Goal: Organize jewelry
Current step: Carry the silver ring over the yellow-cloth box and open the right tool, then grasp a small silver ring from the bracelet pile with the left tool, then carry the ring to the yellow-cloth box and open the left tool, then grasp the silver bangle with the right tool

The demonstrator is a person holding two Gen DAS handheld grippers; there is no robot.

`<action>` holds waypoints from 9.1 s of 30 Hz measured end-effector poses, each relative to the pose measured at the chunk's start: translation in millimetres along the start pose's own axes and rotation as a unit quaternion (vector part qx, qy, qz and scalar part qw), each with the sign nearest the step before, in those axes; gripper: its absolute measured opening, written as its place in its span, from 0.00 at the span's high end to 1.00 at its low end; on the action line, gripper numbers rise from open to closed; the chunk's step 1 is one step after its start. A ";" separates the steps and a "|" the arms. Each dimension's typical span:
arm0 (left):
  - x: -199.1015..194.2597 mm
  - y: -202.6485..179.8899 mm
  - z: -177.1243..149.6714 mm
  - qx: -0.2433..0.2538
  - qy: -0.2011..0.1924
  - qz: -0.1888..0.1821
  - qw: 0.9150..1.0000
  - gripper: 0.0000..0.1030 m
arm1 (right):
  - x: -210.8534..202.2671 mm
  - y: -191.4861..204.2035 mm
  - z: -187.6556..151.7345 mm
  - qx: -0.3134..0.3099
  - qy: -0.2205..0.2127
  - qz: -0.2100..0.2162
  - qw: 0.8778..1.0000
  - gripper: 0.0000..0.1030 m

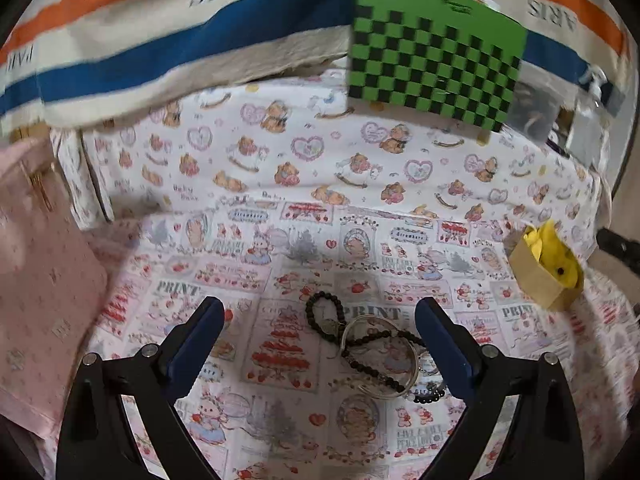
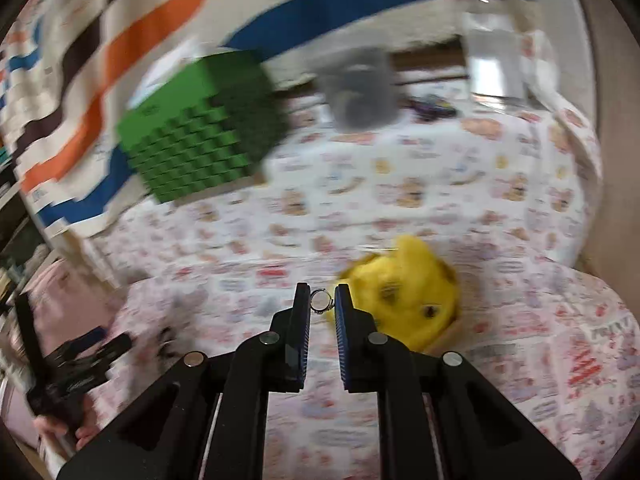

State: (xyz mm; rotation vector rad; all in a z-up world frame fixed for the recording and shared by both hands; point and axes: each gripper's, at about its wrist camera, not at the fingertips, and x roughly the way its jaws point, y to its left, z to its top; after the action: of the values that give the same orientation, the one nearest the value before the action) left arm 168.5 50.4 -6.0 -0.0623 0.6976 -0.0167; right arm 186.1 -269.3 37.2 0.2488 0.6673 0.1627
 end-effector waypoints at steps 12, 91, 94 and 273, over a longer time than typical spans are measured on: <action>0.0 -11.0 -11.5 0.000 0.060 -0.069 0.996 0.44 | 26.7 -27.3 -1.4 0.023 0.032 -0.071 0.997 0.78; 44.9 -91.7 -23.6 0.070 0.233 -0.018 0.970 0.78 | 23.4 3.2 -15.0 0.022 0.076 -0.016 0.997 0.48; 45.8 -87.0 -22.1 0.054 0.236 -0.025 0.970 0.78 | 25.0 2.7 -15.5 0.028 0.081 -0.012 0.996 0.48; -28.7 62.8 22.0 -0.180 -0.137 0.077 0.971 0.00 | 143.3 176.0 -63.7 -0.176 0.184 0.044 0.966 0.98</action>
State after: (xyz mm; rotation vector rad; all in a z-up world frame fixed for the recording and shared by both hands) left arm 160.4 115.3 25.2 -0.3529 0.4212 0.2653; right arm 244.8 -56.8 -46.4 -0.0977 0.9820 0.4157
